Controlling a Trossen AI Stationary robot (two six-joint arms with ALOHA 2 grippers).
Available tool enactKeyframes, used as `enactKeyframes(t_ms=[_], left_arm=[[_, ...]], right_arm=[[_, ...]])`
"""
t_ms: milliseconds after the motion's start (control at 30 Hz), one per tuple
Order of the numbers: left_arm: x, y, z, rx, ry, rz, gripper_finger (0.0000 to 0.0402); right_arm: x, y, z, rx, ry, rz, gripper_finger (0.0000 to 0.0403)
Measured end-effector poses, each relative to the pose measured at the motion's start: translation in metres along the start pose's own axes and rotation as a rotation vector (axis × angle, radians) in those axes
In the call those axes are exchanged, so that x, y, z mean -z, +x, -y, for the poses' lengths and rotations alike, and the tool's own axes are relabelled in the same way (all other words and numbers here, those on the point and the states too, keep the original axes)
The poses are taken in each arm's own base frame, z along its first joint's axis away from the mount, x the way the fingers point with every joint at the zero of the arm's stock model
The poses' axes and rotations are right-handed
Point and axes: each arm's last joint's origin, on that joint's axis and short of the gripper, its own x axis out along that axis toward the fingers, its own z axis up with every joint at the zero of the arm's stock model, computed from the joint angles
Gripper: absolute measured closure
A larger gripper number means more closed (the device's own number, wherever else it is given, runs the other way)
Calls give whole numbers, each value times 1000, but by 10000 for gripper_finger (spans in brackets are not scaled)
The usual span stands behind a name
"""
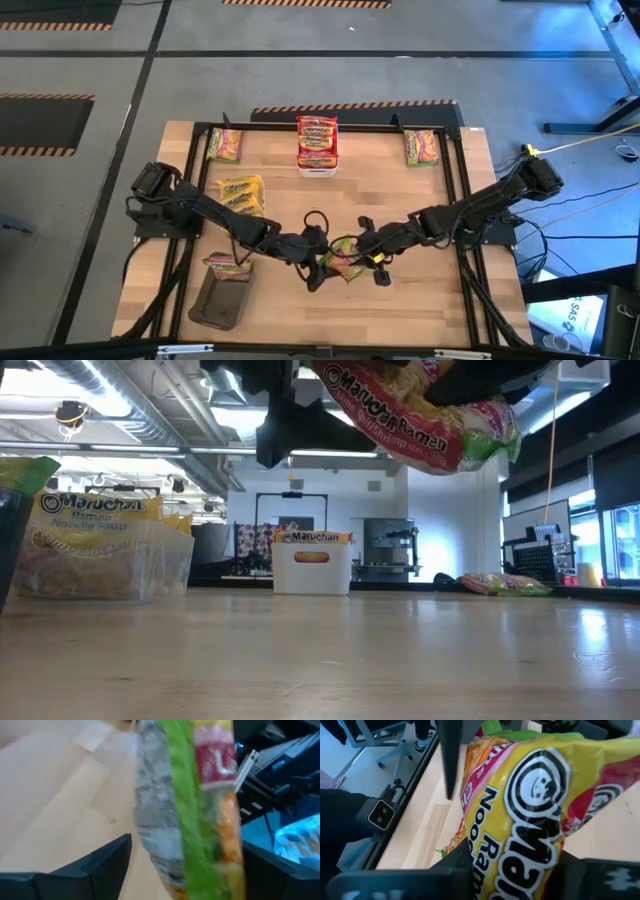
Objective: Sort Maruchan noodles
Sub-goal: Put the green noodle pack into the black bin
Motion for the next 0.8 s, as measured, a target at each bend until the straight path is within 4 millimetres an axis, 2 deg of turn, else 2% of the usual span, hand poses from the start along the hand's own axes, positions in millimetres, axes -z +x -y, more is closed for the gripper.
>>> enactKeyframes(t_ms=[133,333,433,533,633,800], left_arm=[[-1,0,-1,-31,22,27,125],[-1,0,-1,-40,61,35,211],[-1,0,-1,-50,79,40,242],[0,-1,0,-55,98,43,255],[2,-1,2,-59,123,47,256],[7,-13,12,-75,185,32,257]], right_arm=[[0,0,1,4,1,3,312],[-1,0,2,18,4,12,311],[-2,0,2,20,6,21,310],[-3,0,2,21,23,17,306],[-11,-6,3,39,30,-52,282],[-27,-36,-2,54,52,-260,215]])
